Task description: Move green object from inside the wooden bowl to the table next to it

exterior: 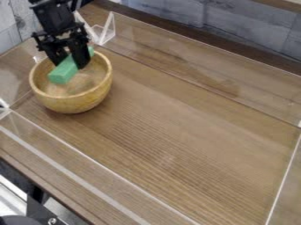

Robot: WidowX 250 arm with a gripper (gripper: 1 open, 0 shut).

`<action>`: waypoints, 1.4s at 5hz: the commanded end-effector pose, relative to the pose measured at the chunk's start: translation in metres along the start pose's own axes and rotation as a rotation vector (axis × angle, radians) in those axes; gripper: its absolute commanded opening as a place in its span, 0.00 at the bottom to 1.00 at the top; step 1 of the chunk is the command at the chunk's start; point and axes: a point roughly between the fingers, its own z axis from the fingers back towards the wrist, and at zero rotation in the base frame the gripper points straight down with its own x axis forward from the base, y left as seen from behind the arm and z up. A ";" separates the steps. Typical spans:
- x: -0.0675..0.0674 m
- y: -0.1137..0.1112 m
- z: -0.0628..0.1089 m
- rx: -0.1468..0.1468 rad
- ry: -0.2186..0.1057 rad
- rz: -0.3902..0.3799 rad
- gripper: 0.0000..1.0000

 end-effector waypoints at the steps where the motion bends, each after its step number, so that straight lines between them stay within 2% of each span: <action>1: 0.007 -0.007 0.024 0.043 -0.059 -0.041 0.00; 3: 0.006 -0.013 0.028 0.052 -0.046 -0.060 0.00; 4: 0.003 -0.012 0.038 0.056 -0.044 -0.054 0.00; 5: 0.010 -0.025 0.063 0.027 -0.070 -0.049 0.00; 6: 0.019 -0.044 0.076 -0.007 -0.107 -0.037 0.00; 7: 0.026 -0.065 0.075 -0.032 -0.114 -0.050 0.00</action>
